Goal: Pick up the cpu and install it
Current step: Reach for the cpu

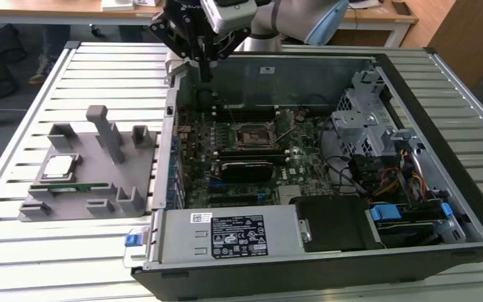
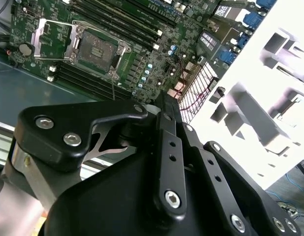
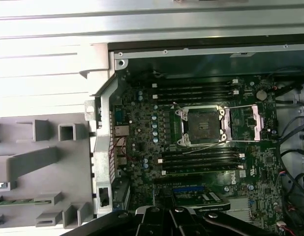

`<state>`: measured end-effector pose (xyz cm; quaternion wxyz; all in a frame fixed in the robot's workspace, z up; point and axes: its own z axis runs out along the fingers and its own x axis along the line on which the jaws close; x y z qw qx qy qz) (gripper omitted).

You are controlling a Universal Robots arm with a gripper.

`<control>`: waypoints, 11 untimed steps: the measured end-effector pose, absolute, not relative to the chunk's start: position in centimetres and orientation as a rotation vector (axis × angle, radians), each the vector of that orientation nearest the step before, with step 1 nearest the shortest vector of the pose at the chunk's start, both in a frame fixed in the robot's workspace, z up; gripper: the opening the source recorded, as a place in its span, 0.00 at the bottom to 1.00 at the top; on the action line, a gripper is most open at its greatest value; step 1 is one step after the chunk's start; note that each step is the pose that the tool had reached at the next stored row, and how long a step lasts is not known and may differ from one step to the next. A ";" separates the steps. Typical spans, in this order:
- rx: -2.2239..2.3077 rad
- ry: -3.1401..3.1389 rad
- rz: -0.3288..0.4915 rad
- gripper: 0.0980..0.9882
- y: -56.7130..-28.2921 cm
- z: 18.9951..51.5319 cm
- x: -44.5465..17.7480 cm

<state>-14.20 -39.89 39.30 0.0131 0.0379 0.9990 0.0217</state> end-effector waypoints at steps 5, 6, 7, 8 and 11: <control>0.118 3.113 0.068 0.01 -39.9 39.3 -14.4; 0.118 3.112 0.068 0.01 -39.9 39.3 -14.4; 0.118 3.113 0.068 0.01 -39.9 39.3 -14.5; 0.118 3.112 0.068 0.01 -39.9 39.3 -14.5; 0.118 3.113 0.068 0.01 -39.9 39.3 -14.6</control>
